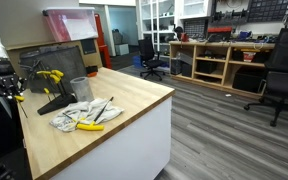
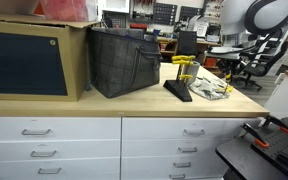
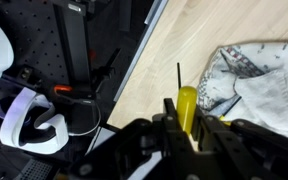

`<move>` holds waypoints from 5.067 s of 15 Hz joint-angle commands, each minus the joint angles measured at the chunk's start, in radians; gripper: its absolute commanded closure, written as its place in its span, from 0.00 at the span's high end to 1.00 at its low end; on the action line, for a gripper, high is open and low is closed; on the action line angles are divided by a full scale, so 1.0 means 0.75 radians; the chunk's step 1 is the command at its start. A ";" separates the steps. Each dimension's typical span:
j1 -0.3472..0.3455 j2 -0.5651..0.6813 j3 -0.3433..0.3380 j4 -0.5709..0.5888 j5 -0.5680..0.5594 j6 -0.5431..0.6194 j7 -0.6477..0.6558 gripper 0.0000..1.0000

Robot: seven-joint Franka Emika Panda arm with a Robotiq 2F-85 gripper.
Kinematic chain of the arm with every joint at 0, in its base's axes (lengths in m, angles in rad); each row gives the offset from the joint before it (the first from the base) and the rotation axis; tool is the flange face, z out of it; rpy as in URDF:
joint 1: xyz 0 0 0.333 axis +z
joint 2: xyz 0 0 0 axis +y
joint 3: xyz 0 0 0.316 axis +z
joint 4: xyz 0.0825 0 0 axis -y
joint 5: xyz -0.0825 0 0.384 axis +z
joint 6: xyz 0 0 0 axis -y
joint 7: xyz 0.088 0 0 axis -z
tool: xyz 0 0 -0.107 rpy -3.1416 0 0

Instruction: Remove one small yellow object from the black platform and put it on the table on the right

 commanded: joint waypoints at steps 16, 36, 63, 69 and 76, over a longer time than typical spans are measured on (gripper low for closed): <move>-0.209 0.257 -0.059 0.426 -0.571 -0.232 0.096 0.04; -0.073 0.526 -0.071 0.440 -0.947 -0.374 0.146 0.04; 0.002 0.804 0.001 0.320 -1.465 -0.396 0.374 0.65; -0.006 0.520 0.155 0.245 -1.098 -0.206 0.183 1.00; 0.057 0.182 0.187 0.249 -0.335 -0.131 -0.356 1.00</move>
